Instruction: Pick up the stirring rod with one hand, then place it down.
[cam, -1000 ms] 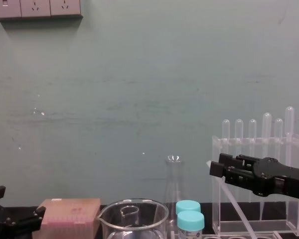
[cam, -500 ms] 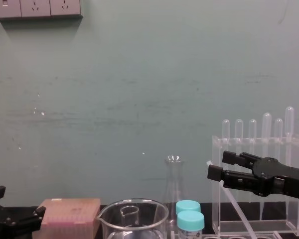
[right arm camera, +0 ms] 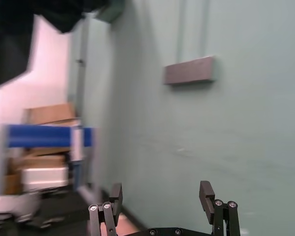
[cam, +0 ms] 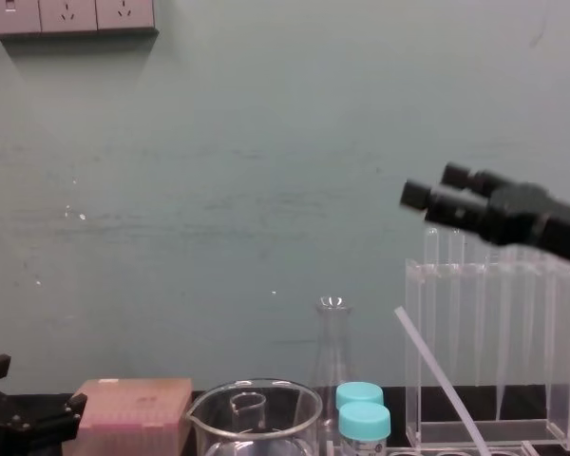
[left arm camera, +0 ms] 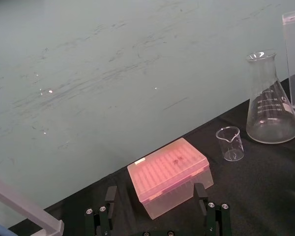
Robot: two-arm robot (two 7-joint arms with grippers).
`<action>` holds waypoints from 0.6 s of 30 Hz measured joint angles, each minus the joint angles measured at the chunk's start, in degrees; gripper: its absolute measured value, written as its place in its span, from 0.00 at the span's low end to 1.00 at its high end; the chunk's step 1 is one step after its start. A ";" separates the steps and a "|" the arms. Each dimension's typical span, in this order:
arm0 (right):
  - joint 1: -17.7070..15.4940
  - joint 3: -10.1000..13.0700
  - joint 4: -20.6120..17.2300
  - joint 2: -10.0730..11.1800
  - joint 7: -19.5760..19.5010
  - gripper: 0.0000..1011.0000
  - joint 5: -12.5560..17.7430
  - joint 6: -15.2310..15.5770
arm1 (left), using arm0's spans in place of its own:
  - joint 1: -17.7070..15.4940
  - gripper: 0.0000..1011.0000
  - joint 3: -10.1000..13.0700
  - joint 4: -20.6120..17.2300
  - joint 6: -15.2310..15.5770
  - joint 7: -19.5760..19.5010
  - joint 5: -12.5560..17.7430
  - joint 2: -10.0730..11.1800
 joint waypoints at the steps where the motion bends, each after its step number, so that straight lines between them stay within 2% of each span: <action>1: -0.79 0.85 -1.76 0.43 -3.39 0.99 -1.21 0.37 | 0.00 0.99 0.00 0.00 0.00 0.00 0.00 0.00; 5: -3.52 2.78 -6.10 2.00 -11.97 0.99 -4.51 3.36 | 0.00 0.99 0.00 0.00 0.00 0.00 0.00 0.00; 6: -4.88 3.32 -8.08 2.89 -15.23 0.99 -5.96 5.41 | 0.00 0.99 0.00 0.00 0.00 0.00 0.00 0.00; 9: -7.05 3.88 -11.13 4.56 -19.24 0.99 -7.95 9.35 | 0.00 0.99 0.00 0.01 0.00 0.00 0.00 0.00; 10: -8.42 4.03 -13.02 5.83 -21.01 0.99 -9.02 12.21 | 0.00 0.99 0.00 0.00 0.00 0.00 0.00 0.00; 12: -9.71 4.05 -14.83 7.08 -22.06 0.99 -9.76 15.33 | 0.00 0.99 0.00 0.00 0.00 0.00 0.00 0.00; 13: -10.79 3.97 -16.08 8.16 -22.61 0.99 -10.34 17.99 | 0.00 0.99 0.00 0.00 0.00 0.00 0.00 0.00; 17: -12.75 3.30 -17.94 10.21 -23.24 0.99 -11.91 23.00 | 0.00 0.99 0.00 0.00 0.00 0.00 0.00 0.00; 18: -13.30 3.08 -18.24 10.76 -23.21 0.99 -12.14 25.32 | 0.00 0.99 0.00 0.00 0.00 0.00 0.00 0.00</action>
